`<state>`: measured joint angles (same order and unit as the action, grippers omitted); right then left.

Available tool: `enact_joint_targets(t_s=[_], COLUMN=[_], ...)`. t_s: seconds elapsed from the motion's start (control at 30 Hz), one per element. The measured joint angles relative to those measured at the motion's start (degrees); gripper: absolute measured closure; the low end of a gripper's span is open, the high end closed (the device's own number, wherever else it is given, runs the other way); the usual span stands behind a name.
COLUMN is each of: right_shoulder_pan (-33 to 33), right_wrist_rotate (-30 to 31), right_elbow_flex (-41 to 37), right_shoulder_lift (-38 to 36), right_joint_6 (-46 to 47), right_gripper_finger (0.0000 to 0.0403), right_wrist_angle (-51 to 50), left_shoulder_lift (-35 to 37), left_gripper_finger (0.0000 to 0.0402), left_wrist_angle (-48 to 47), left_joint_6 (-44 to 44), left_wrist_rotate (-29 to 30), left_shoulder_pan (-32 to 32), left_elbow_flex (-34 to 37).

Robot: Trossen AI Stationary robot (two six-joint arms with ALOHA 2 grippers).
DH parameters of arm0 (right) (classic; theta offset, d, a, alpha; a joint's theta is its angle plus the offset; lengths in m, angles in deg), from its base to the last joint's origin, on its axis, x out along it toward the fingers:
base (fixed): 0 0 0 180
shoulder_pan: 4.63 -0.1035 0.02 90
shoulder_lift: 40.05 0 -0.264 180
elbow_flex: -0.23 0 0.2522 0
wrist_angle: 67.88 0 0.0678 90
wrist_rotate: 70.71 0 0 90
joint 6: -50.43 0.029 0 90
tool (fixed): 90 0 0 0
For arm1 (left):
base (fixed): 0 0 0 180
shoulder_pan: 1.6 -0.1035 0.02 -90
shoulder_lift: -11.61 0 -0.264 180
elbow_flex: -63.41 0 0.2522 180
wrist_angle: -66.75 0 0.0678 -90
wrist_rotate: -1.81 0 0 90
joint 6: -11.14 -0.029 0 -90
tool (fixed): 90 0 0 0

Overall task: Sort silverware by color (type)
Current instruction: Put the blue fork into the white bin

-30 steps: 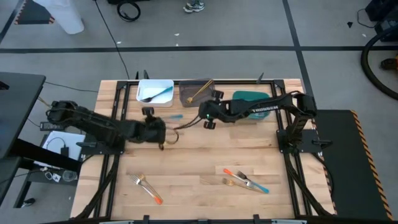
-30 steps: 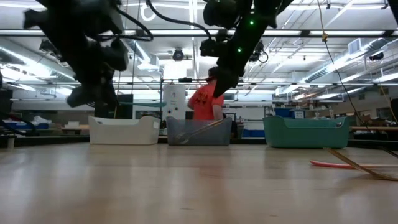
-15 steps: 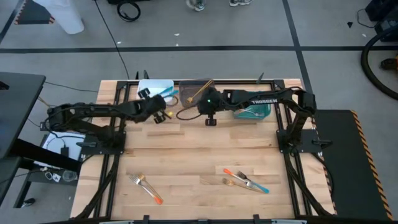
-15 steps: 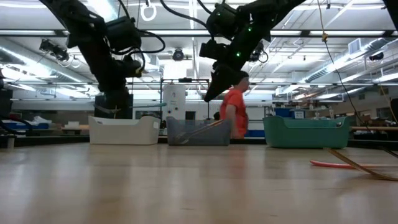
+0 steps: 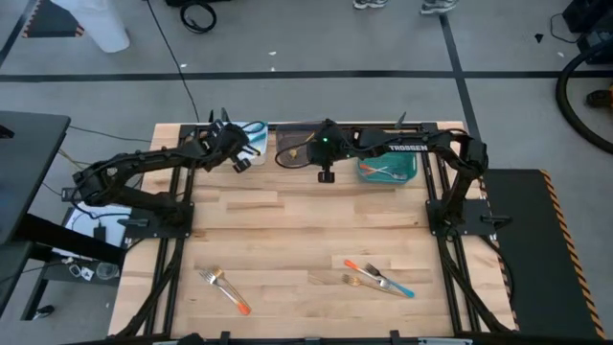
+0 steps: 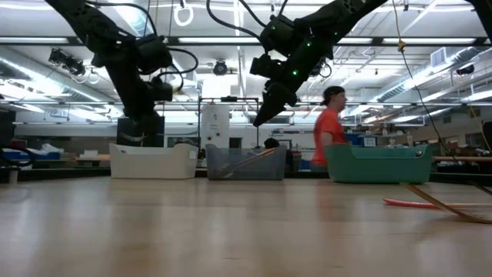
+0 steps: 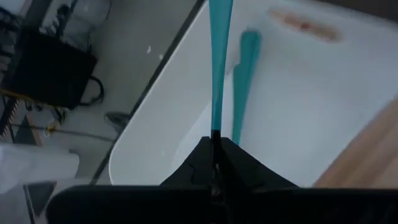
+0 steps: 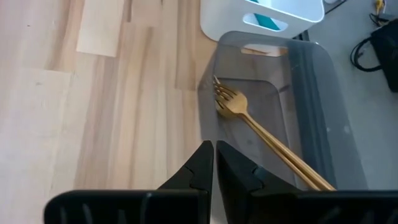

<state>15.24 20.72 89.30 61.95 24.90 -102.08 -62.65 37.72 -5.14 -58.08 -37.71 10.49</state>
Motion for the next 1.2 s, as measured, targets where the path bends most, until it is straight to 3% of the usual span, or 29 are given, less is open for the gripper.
enact_joint_targets(t_s=[0.27,0.9,1.0,1.2], right_shoulder_pan=[0.25,0.21,0.16,0.14], right_wrist_rotate=[-0.08,-0.15,-0.48,-1.73], right_elbow_flex=[0.0,0.0,0.0,0.0], right_shoulder_lift=[0.0,0.0,0.0,0.0], right_joint_6=[-0.01,0.45,0.42,0.39], right_gripper_finger=[0.0373,0.0373,0.0373,0.0373], right_wrist_angle=[0.0,-0.17,-0.17,-0.17], left_shoulder_lift=[-3.45,-7.91,-7.91,-7.87], left_gripper_finger=[0.0381,0.038,0.0364,0.0295], left_wrist_angle=[1.83,3.87,3.88,4.65], left_joint_6=[-4.48,-8.49,-8.39,-8.4], left_wrist_rotate=[-3.93,-3.86,-3.95,-4.46], left_shoulder_pan=[-4.6,-7.24,-7.14,-6.05], left_elbow_flex=[-0.02,0.11,0.11,0.11])
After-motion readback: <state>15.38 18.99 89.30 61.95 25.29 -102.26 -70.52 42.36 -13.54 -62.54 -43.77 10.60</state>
